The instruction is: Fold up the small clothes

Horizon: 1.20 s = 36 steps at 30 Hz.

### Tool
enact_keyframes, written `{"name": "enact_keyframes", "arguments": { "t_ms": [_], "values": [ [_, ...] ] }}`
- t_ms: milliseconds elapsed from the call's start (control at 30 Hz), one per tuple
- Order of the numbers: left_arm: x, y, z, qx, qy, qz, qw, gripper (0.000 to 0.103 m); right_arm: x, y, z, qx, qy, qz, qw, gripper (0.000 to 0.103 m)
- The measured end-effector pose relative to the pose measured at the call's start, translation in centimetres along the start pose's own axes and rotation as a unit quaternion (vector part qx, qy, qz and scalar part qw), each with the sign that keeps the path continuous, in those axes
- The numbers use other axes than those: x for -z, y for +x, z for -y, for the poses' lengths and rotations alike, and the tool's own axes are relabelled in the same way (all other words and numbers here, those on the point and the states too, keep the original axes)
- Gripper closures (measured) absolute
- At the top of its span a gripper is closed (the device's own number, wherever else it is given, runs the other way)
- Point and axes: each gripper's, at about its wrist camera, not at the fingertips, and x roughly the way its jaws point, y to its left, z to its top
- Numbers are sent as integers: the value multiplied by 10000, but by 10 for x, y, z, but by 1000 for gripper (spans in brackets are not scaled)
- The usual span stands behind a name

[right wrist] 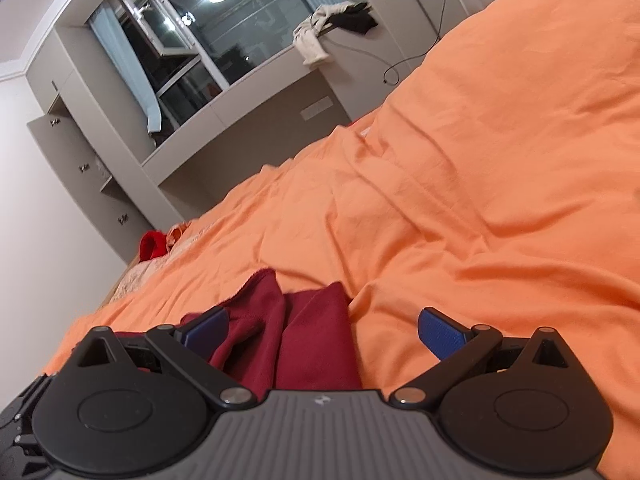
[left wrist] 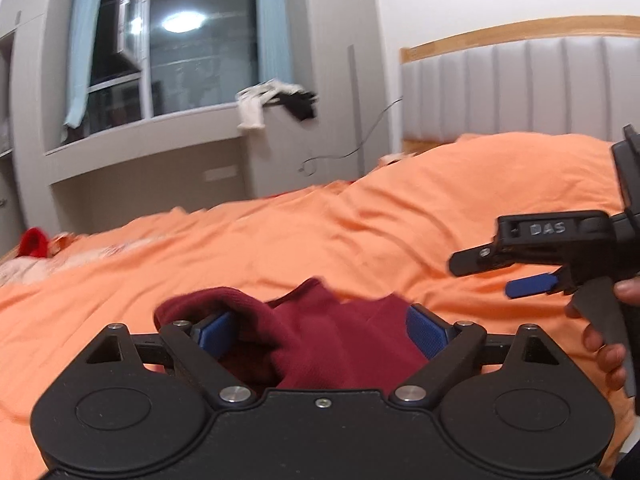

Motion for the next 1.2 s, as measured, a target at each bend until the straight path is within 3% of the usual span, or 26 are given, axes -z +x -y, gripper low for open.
{"name": "enact_keyframes", "arguments": {
  "t_ms": [200,367,600,967,1200],
  "values": [
    [7,17,21,614,311,-96,9976,12,-4,-2,8,28,116,28,9999,0],
    [20,22,44,1159,785,-252,9898,12,-4,1,11,76,154,-11,9999,0],
    [29,20,49,1747,873,-368,9800,10,-3,6,16,180,261,-88,9995,0],
    [40,10,62,2165,1274,-439,9669,3,-2,12,17,127,337,-199,9992,0],
    [40,-8,67,2194,1299,-266,9666,2,0,15,20,-95,434,-231,9987,0]
  ]
}}
